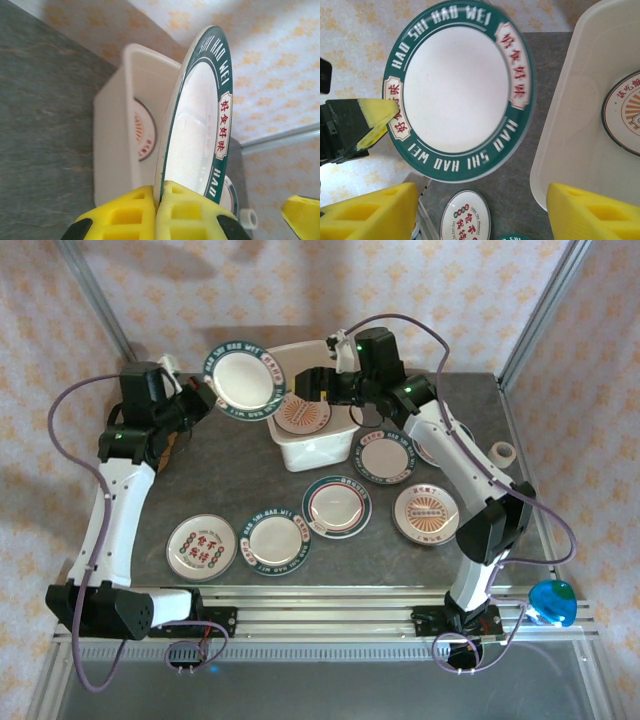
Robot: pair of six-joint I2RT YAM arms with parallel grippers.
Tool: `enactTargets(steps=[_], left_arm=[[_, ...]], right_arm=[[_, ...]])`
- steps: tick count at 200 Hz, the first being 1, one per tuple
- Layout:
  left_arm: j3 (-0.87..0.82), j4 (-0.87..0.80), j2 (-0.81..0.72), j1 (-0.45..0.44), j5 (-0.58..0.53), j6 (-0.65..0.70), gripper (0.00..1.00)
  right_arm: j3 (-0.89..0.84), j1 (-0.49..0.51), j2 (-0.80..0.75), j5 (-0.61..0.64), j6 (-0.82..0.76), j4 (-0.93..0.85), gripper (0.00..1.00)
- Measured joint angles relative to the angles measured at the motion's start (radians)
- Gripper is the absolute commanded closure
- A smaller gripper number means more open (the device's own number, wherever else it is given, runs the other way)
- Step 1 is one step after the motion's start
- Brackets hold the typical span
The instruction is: Place the plates into the plastic bin on the countertop
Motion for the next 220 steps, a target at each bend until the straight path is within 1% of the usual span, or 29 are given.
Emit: enactTargets(steps=[32, 58, 97, 140, 182, 200, 220], left_arm=[[0.0, 0.053, 0.047, -0.048, 0.055, -0.032, 1.0], [0.002, 0.081, 0.061, -0.065, 0.079, -0.049, 1.0], [0.004, 0.099, 0.067, -0.074, 0.08, -0.064, 1.0], [0.011, 0.109, 0.074, -0.097, 0.083, -0.071, 1.0], [0.011, 0.113, 0.08, -0.109, 0.082, -0.071, 1.0], [0.011, 0.116, 0.082, -0.109, 0.083, -0.071, 1.0], [0.011, 0.119, 0.083, -0.109, 0.082, -0.071, 1.0]], right_arm=[[-0.006, 0.0, 0.029, -0.002, 0.039, 0.011, 0.43], [-0.052, 0.0, 0.031, 0.024, 0.09, 0.042, 0.44], [-0.103, -0.012, 0.03, 0.077, 0.15, 0.08, 0.45], [-0.153, -0.028, 0.029, 0.1, 0.191, 0.11, 0.46], [-0.192, -0.029, 0.028, 0.091, 0.259, 0.193, 0.58], [-0.213, -0.029, 0.028, 0.083, 0.3, 0.234, 0.68], [-0.227, -0.029, 0.028, 0.073, 0.341, 0.275, 0.75]])
